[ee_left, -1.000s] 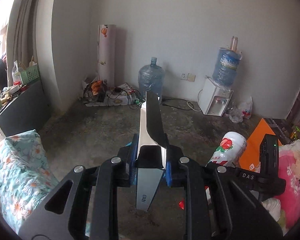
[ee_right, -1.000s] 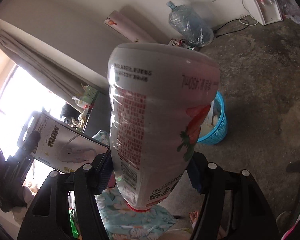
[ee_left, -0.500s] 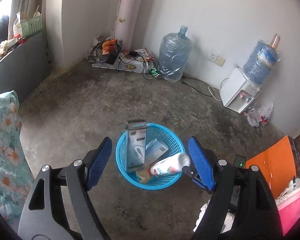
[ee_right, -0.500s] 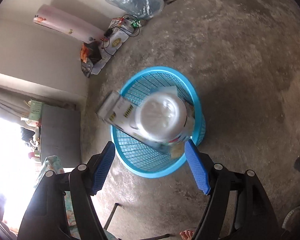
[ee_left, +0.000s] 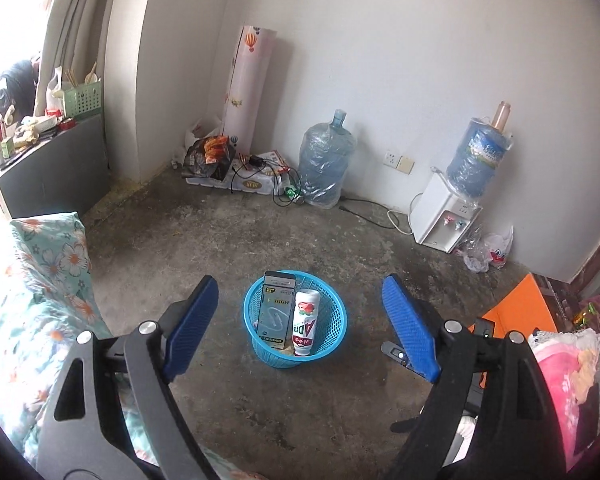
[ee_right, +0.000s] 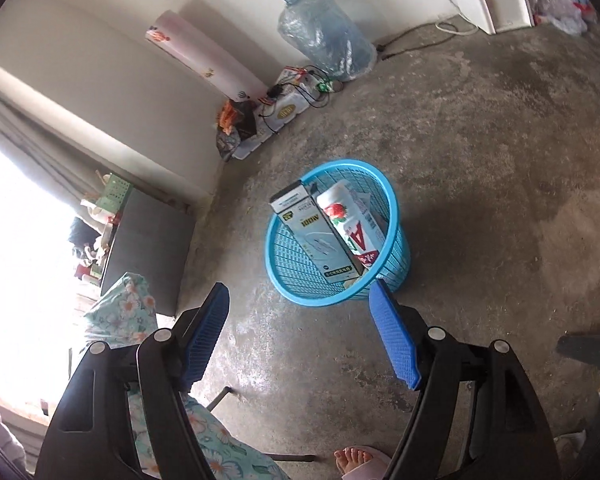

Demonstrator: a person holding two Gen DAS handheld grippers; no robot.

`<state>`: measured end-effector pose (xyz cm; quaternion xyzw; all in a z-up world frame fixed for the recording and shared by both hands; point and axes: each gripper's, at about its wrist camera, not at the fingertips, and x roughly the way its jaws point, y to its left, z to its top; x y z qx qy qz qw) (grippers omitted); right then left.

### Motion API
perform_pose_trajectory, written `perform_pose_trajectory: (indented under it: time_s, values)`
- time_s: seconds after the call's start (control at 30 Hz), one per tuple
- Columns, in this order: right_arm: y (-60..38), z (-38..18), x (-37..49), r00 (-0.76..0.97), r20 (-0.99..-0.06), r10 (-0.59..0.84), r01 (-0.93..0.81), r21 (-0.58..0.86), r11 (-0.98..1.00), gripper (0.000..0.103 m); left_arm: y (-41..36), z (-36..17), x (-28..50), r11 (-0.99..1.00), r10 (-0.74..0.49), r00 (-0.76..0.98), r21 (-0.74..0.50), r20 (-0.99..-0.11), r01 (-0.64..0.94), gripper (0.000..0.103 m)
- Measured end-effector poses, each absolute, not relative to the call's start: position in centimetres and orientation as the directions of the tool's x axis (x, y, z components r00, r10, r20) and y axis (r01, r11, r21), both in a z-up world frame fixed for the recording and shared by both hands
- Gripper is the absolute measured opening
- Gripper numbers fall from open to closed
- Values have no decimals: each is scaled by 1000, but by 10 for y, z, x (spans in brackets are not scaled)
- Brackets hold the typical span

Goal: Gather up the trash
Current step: 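Return both grippers to the bed and grasp the green chip bag with the left gripper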

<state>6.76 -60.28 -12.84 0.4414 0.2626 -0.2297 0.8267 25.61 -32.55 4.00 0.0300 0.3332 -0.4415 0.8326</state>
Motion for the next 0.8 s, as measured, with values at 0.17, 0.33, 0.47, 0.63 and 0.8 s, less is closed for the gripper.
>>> perform_pose_trajectory:
  time_s: [0.17,0.33,0.47,0.63,0.8]
  values:
    - [-529,-46,59,802,-558,-214,523,481,703,84,-237,87,204,590,-749,430,-211,-504,779,83]
    - [-455,-1,59,815,-540,-209,443,349,826,97,-137,97,165,670,-696,539,-159,-475,725,84]
    - [-405,6,80,747,-646,-157,387,230,893,97,-49,95,142,788,-597,664,-176,-450,590,84]
    - [-348,19,85,762,-640,96,171,342,924,97,54,79,115,913,-407,786,-209,-465,349,84]
    - [-289,25,97,715,-622,320,-14,445,896,97,133,60,97,948,-288,812,-270,-508,168,84]
